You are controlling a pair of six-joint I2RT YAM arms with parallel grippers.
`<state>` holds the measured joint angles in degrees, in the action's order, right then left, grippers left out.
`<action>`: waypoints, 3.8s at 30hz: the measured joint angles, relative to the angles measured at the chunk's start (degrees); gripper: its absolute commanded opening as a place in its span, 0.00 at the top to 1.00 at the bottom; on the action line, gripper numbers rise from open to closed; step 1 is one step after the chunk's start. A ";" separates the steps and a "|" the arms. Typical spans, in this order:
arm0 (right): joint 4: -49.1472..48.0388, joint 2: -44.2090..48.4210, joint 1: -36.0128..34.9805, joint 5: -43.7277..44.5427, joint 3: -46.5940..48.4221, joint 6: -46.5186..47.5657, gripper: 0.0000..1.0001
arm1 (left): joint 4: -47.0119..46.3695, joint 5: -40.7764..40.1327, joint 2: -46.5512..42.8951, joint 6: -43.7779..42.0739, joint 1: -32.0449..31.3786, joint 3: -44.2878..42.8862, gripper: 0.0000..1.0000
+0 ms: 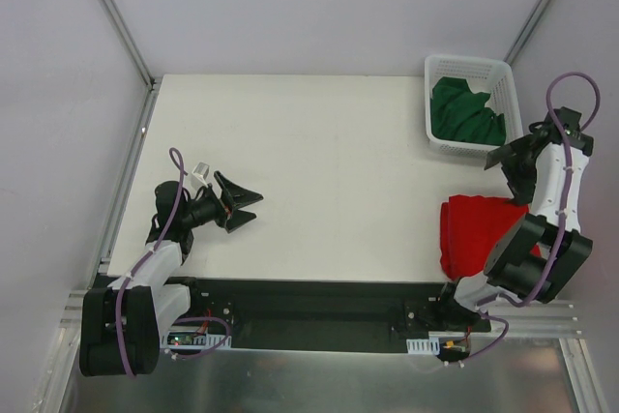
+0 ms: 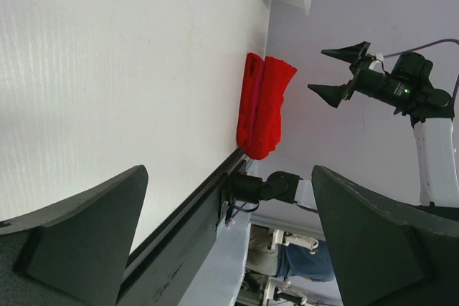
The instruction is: Fold and stack the t-shirts
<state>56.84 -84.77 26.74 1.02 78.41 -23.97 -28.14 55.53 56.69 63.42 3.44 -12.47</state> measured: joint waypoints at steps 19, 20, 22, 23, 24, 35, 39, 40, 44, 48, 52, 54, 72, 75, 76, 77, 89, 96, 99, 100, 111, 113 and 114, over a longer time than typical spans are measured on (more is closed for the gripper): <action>5.81 4.24 -0.72 6.14 -12.76 0.44 0.04 | 0.13 -0.02 0.00 -0.04 0.00 0.00 0.01; 5.95 4.11 -0.76 6.08 -12.79 0.46 0.04 | 0.15 -0.02 0.00 -0.04 0.00 0.00 0.01; 6.08 4.02 -1.38 5.92 -12.46 0.72 0.04 | 0.17 -0.02 0.00 -0.04 0.00 0.00 0.01; 6.51 3.98 -2.23 5.84 -11.50 1.09 0.04 | 0.22 -0.02 0.00 -0.04 0.00 0.00 0.01; 6.93 3.96 -3.65 5.70 -9.77 1.73 0.04 | 0.35 -0.02 0.00 -0.13 0.00 -0.02 0.01; 3.50 -4.68 -26.69 -0.52 16.44 17.75 0.04 | 38.23 -7.85 11.52 -20.52 0.02 -34.03 0.01; 5.44 -12.04 -29.55 2.82 17.70 20.00 0.04 | 44.09 -9.90 10.69 -23.98 0.02 -41.22 0.01; 5.99 -14.60 -29.16 3.50 18.99 20.22 0.04 | 45.66 -10.23 10.34 -24.30 0.00 -41.13 0.01; 7.48 -22.75 -27.54 7.89 23.65 20.57 0.04 | 49.68 -11.10 9.35 -25.03 0.00 -37.83 0.01; 9.88 -27.50 -26.29 11.45 29.94 19.19 0.04 | 52.11 -11.17 6.54 -25.22 0.00 -33.38 0.01; 10.93 -26.99 -22.77 8.61 31.08 10.93 0.04 | 53.53 -11.32 4.55 -25.22 0.00 -30.75 0.01; 8.96 -25.29 -19.28 4.81 27.34 3.76 0.04 | 53.90 -11.45 4.28 -25.29 0.00 -30.69 0.01; -2.62 -24.90 -10.16 -10.38 23.06 -41.57 0.04 | 53.94 -12.63 2.80 -25.35 0.00 -30.29 0.01; -2.49 -27.98 -10.16 -10.80 25.88 -43.17 0.04 | 53.94 -12.74 2.78 -25.33 0.00 -30.12 0.01; -2.47 -29.14 -10.19 -10.80 26.49 -43.32 0.04 | 53.96 -12.81 2.78 -25.35 0.00 -30.12 0.01; -2.43 -30.18 -10.23 -10.80 26.77 -43.36 0.04 | 53.94 -12.85 2.78 -25.35 0.00 -30.12 0.01; 0.37 -36.76 -11.21 -10.45 27.93 -40.79 0.43 | 53.94 -14.27 2.25 -25.33 0.00 -30.10 0.01; 3.74 -41.35 -11.63 -8.37 33.46 -35.15 0.99 | 53.94 -15.28 2.23 -25.35 0.00 -29.99 0.01; 7.54 -44.00 -12.31 -6.69 38.47 -31.69 0.99 | 53.88 -15.61 2.23 -25.35 0.00 -29.88 0.01; 8.20 -44.19 -12.66 -6.19 38.97 -30.93 0.99 | 53.83 -15.61 2.25 -25.35 0.00 -29.86 0.01; 4.72 -32.85 -34.05 -8.81 19.85 -12.79 0.99 | 51.10 -15.52 4.68 -25.35 0.00 -29.86 0.01; 5.99 -32.96 -38.53 -9.92 20.00 -6.80 0.99 | 50.66 -15.41 4.98 -25.35 0.00 -29.86 0.01; 7.37 -33.05 -39.91 -9.92 20.52 -3.96 0.99 | 50.45 -15.26 5.09 -25.35 0.00 -29.86 0.00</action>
<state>64.20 -117.82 -13.17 -8.91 98.94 -27.92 22.31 40.27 61.78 38.06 3.44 -42.33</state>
